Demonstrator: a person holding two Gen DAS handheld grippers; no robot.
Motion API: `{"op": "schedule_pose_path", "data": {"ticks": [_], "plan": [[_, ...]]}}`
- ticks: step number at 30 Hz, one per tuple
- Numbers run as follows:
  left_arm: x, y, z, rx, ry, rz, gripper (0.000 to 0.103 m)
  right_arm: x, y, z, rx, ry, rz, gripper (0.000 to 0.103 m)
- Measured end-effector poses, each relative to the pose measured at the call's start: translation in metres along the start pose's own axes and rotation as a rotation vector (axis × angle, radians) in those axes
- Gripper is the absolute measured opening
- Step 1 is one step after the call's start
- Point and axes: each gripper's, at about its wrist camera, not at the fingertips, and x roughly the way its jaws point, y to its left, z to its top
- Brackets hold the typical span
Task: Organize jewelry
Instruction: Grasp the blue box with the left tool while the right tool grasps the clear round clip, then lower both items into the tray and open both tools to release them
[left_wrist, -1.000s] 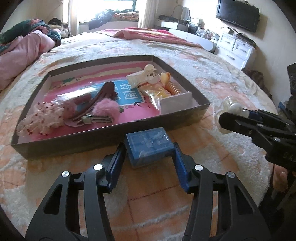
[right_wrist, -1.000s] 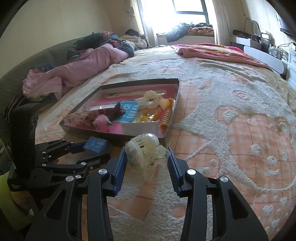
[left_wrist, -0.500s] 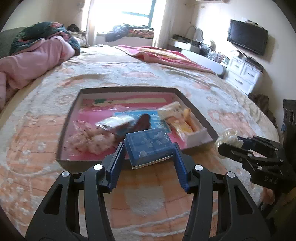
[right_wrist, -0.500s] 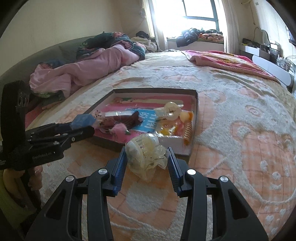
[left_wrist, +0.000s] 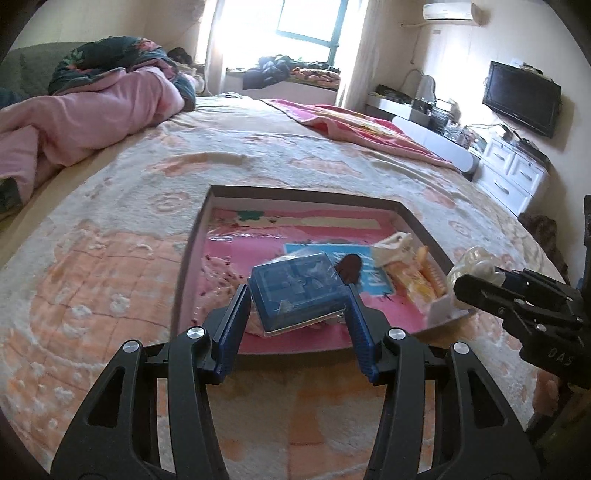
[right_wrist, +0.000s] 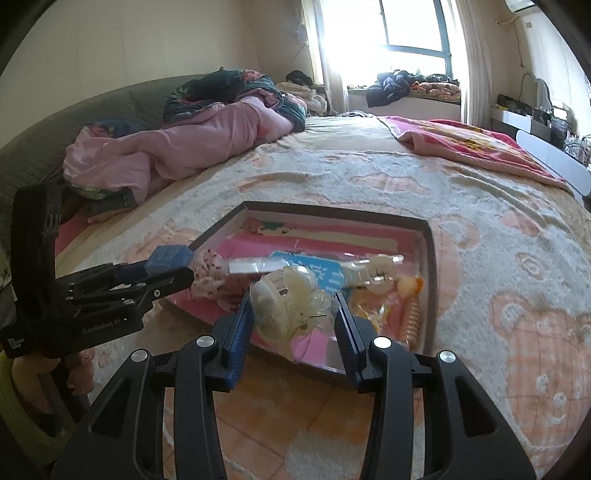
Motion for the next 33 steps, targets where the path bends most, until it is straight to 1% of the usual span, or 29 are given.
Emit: {"op": "schedule_pose_path", "data": {"ticks": [10,23,33], "plan": [[0.014,0.013,0.005,-0.027,0.008,0.004,0.043,0.026,-0.007,0.012,0.001,0.017,-0.028,0.04],[0.04,-0.006,0.004,0.012,0.034,-0.038,0.043,0.044,-0.047,0.01,0.039,0.037,-0.126,0.04],[0.056,-0.009,0.0,0.018,0.069,-0.049,0.043,0.059,-0.06,-0.001,0.066,0.071,-0.127,0.04]]}}
